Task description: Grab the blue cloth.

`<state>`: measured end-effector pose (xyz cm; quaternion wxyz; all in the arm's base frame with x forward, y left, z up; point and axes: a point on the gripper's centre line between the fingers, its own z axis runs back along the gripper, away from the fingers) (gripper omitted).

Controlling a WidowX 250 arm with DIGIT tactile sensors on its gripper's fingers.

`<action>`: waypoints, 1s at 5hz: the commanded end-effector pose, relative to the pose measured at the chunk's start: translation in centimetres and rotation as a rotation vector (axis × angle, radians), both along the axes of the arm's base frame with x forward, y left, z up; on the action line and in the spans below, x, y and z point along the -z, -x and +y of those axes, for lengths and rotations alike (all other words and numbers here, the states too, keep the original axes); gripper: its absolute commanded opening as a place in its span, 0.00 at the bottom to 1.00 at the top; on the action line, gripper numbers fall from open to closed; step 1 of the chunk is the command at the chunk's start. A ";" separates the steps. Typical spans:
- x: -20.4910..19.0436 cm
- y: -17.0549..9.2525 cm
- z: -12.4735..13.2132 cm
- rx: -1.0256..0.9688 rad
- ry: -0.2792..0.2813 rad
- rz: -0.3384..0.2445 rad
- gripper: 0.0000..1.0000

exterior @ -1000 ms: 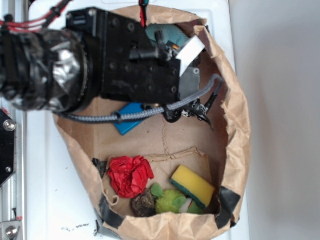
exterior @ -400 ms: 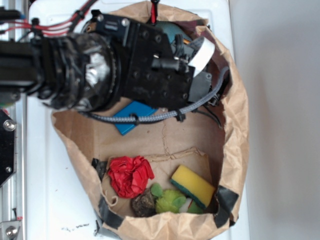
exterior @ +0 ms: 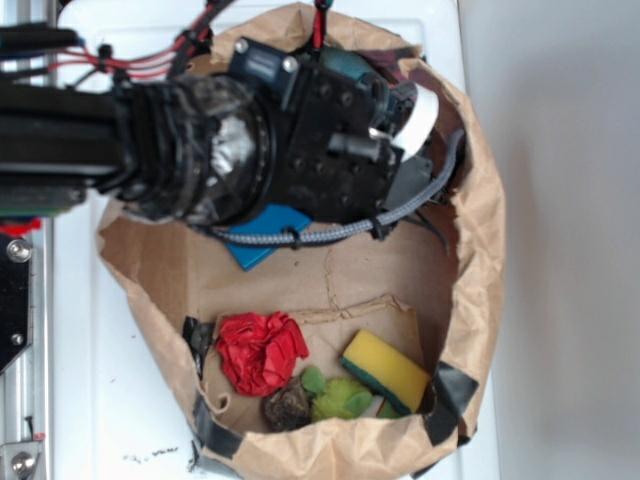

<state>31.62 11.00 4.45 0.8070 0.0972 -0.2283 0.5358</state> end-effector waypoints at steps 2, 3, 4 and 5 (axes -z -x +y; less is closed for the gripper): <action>-2.3 -0.2 0.3 0.029 -0.009 -0.059 0.00; -2.6 0.0 0.2 0.036 -0.008 -0.063 0.00; -2.6 0.1 0.1 0.043 -0.009 -0.062 0.00; -2.9 0.1 -0.1 0.047 -0.003 -0.065 0.00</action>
